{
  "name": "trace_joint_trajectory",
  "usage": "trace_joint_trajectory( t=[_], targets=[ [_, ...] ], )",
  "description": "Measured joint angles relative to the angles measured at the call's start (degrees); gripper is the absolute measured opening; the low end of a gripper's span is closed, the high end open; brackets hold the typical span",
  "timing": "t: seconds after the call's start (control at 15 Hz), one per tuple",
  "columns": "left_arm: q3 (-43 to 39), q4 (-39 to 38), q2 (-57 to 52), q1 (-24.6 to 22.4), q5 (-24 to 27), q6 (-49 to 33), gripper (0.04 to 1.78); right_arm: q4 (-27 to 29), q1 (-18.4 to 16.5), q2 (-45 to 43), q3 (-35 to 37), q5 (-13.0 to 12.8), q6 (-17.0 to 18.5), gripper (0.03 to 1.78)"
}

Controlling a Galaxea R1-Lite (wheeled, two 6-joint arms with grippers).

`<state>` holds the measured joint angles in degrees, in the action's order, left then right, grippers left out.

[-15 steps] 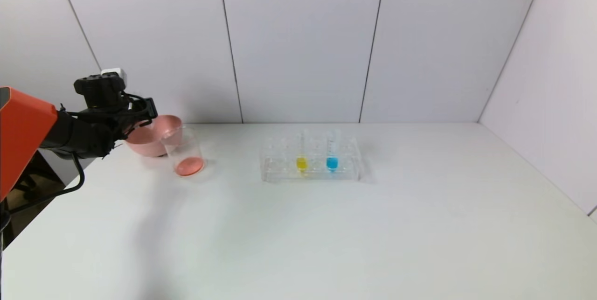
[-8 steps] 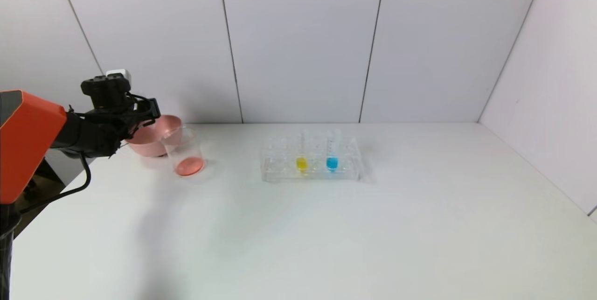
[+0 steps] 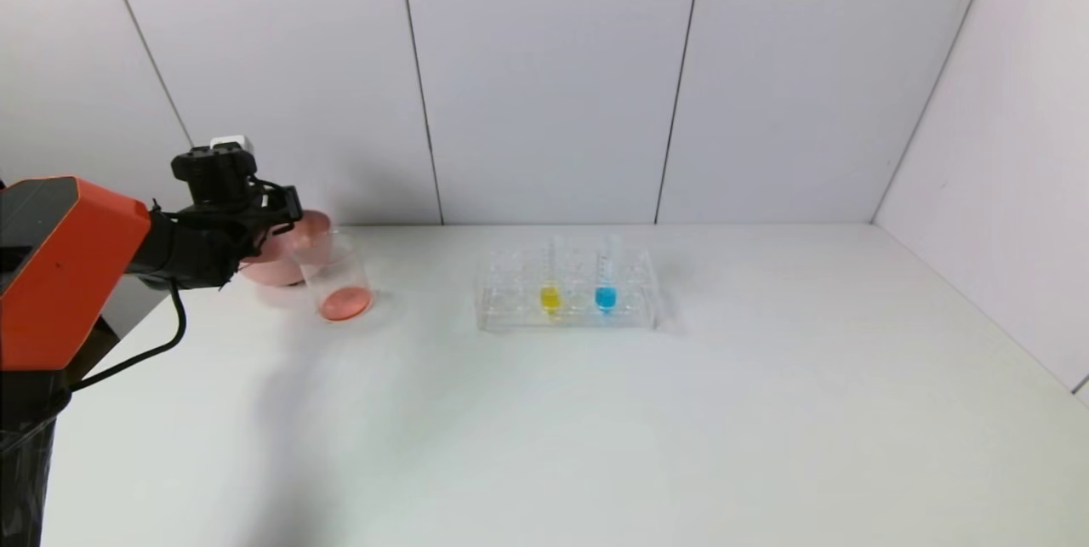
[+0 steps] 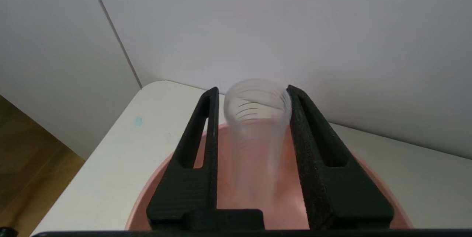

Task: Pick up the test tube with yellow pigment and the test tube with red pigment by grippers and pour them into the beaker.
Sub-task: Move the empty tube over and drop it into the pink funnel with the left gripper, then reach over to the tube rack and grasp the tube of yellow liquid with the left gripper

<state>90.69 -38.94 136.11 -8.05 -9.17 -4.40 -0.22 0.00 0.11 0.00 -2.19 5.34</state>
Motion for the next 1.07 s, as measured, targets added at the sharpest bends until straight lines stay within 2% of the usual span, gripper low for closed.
trace_joint_trajectory(
  t=[0.27,0.47,0.6,0.8,1.07],
  targets=[
    [-1.0,0.4,-1.4,0.9,0.0,0.0,1.37,0.0,0.0,0.0,0.0,0.0,0.0,1.71],
    [-3.1,0.1,-3.5,1.7,0.0,-0.1,1.68,0.0,0.0,0.0,0.0,0.0,0.0,1.71],
    [-5.5,-0.1,-6.4,2.7,0.4,-0.1,1.77,0.0,0.0,0.0,0.0,0.0,0.0,1.71],
    [-10.3,0.6,-12.6,4.4,2.6,-0.1,1.76,0.0,0.0,0.0,0.0,0.0,0.0,1.71],
    [-22.1,3.4,-23.5,6.9,14.1,-0.1,1.76,0.0,0.0,0.0,0.0,0.0,0.0,1.71]
  ],
)
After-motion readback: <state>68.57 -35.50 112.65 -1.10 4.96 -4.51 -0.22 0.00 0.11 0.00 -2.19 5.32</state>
